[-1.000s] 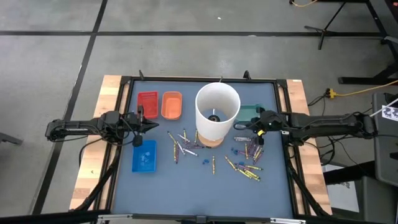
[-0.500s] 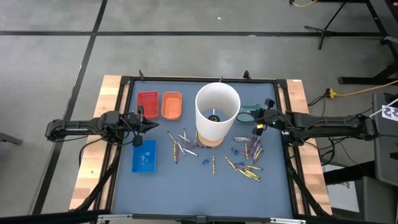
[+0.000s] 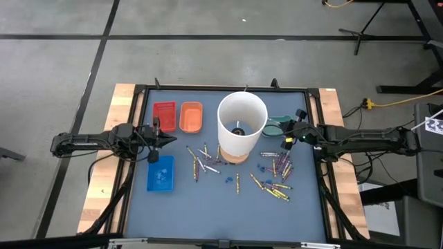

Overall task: Sort crayons
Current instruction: Put the gray crayon into the green bin, then put the green crayon into the red bin

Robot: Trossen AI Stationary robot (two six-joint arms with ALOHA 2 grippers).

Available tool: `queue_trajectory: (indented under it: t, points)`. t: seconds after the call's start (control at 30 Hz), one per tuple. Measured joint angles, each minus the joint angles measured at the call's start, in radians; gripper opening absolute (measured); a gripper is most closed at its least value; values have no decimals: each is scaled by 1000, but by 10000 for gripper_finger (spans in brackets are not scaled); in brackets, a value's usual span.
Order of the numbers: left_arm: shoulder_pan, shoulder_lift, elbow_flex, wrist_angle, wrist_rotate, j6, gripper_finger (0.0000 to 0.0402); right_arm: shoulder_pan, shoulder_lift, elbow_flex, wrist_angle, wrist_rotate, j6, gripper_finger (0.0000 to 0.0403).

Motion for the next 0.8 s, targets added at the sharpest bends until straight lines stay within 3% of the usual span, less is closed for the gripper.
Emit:
queue_trajectory:
  t: [0.2,0.33,0.57,0.8]
  points:
    - [0,0,0,0,0,0,0,0,0,0,0,2,0,34]
    - [0,0,0,9,-1,0,0,0,0,0,0,2,0,66]
    - [0,0,0,152,-2,5,0,0,0,0,1,10,0,123]
    - [0,17,0,258,-1,28,14,0,0,0,1,10,0,133]
